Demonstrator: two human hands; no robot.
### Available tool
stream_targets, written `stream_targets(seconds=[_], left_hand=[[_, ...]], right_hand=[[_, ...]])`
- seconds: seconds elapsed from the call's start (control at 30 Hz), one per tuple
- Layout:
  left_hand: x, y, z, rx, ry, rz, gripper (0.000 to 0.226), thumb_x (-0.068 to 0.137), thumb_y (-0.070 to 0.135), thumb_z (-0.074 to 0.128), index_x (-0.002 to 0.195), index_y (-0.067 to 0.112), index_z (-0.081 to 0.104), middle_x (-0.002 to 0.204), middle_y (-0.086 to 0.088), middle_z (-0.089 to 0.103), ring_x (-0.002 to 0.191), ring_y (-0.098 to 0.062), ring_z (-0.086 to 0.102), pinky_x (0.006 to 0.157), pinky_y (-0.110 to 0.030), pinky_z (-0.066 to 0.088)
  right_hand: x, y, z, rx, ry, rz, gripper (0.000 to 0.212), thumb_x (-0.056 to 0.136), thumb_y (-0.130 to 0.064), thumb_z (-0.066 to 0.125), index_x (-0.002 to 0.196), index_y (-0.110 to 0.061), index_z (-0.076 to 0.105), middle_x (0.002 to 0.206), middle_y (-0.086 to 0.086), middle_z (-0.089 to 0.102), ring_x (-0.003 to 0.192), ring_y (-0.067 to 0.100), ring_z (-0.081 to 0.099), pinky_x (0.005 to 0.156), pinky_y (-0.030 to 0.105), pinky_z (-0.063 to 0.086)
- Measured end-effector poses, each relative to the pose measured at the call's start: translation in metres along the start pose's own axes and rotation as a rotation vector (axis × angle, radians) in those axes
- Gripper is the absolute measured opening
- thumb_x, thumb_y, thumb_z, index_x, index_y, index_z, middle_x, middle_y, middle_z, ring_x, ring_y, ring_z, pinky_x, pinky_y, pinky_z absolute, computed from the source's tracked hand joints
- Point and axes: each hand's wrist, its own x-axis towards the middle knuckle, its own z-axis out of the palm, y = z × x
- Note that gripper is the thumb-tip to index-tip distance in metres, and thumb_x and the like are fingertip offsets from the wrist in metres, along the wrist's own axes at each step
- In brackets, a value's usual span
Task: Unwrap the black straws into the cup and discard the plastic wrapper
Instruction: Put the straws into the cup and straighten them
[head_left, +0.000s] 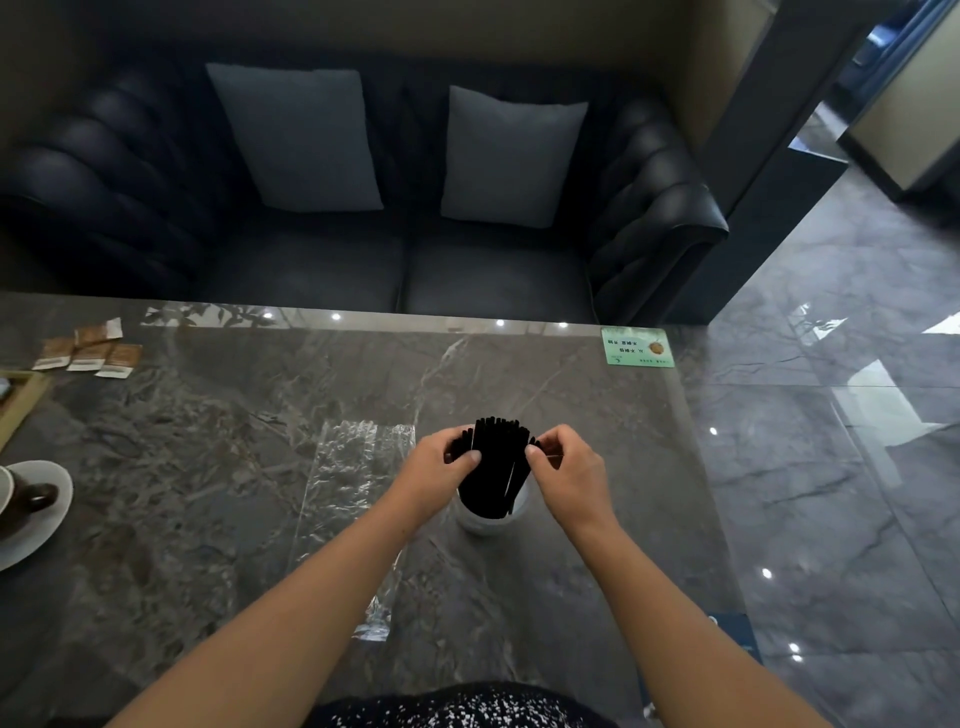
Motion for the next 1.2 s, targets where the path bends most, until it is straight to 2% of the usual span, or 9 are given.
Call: stream_targets(seconds=[0.1,0.23,0.37,0.5,0.67,0.8,0.93,1.07,1.2], left_hand=[[0.001,0.001,-0.002,0.008,0.03,-0.021,0.039,0.09,0.004,0.062,0.128,0.013,0.059,0.108,0.004,0.069,0.094,0.002,0.064,0.077,-0.007,0.049],[0.0,0.008,-0.006,0.049,0.044,-0.021,0.043,0.091,0.007,0.062,0.133,0.01,0.056,0.121,-0.01,0.066,0.106,-0.017,0.062,0.096,-0.027,0.049],[-0.003,0.023,-0.012,0.038,0.025,-0.012,0.046,0.091,0.006,0.062,0.136,0.009,0.052,0.123,-0.014,0.064,0.105,-0.018,0.063,0.093,-0.024,0.048],[-0.012,0.052,-0.02,-0.068,0.115,0.037,0.039,0.089,0.007,0.065,0.128,0.01,0.059,0.12,-0.01,0.066,0.111,-0.019,0.064,0.099,-0.034,0.051],[-0.033,0.089,-0.014,-0.16,0.158,0.124,0.018,0.09,0.009,0.063,0.107,0.012,0.069,0.103,-0.006,0.074,0.096,-0.015,0.069,0.084,-0.03,0.057],[-0.047,0.101,0.004,-0.508,0.001,-0.092,0.015,0.096,0.012,0.056,0.103,0.004,0.067,0.093,-0.014,0.074,0.084,-0.025,0.071,0.071,-0.033,0.058],[-0.049,0.106,0.015,-0.831,-0.156,-0.343,0.035,0.097,0.028,0.054,0.111,-0.004,0.063,0.101,-0.019,0.075,0.09,-0.033,0.074,0.074,-0.039,0.062],[-0.049,0.108,0.017,-0.959,-0.181,-0.401,0.045,0.095,0.035,0.056,0.116,-0.004,0.063,0.112,-0.021,0.071,0.092,-0.031,0.073,0.071,-0.037,0.062],[-0.048,0.115,0.014,-1.049,-0.177,-0.413,0.025,0.087,0.022,0.064,0.098,0.0,0.069,0.091,-0.014,0.074,0.072,-0.022,0.073,0.058,-0.029,0.061]], right_hand=[[0.002,-0.005,-0.002,-0.013,0.012,-0.011,0.013,0.088,-0.021,0.067,0.08,-0.024,0.058,0.073,-0.012,0.064,0.07,-0.002,0.06,0.061,0.014,0.042],[0.006,-0.014,-0.007,-0.037,0.033,-0.051,0.009,0.09,-0.021,0.065,0.082,-0.019,0.061,0.075,-0.011,0.064,0.072,0.003,0.061,0.063,0.019,0.045],[0.009,-0.029,-0.019,-0.059,0.066,-0.116,0.006,0.09,-0.018,0.065,0.084,-0.016,0.063,0.076,-0.007,0.065,0.073,0.009,0.063,0.067,0.025,0.051],[0.012,-0.051,-0.04,-0.045,0.113,-0.203,0.008,0.09,-0.016,0.065,0.083,-0.02,0.063,0.074,-0.011,0.065,0.071,0.001,0.062,0.062,0.009,0.045],[0.01,-0.082,-0.065,-0.004,0.173,-0.32,0.004,0.092,-0.016,0.065,0.088,-0.018,0.066,0.076,-0.011,0.066,0.075,0.002,0.063,0.065,0.009,0.047],[0.001,-0.107,-0.082,0.056,0.214,-0.411,0.004,0.093,-0.016,0.065,0.09,-0.018,0.067,0.079,-0.011,0.067,0.079,0.003,0.064,0.066,0.009,0.049],[-0.017,-0.126,-0.094,0.071,0.204,-0.566,0.003,0.093,-0.014,0.065,0.093,-0.016,0.067,0.084,-0.009,0.069,0.08,0.005,0.066,0.071,0.017,0.054],[-0.041,-0.129,-0.101,0.033,0.137,-0.74,0.005,0.091,-0.012,0.066,0.096,-0.013,0.068,0.09,-0.006,0.069,0.086,0.005,0.066,0.076,0.023,0.054],[-0.067,-0.117,-0.103,0.046,0.114,-0.796,0.011,0.087,-0.006,0.071,0.096,-0.013,0.069,0.096,-0.007,0.068,0.092,0.006,0.066,0.077,0.022,0.053]])
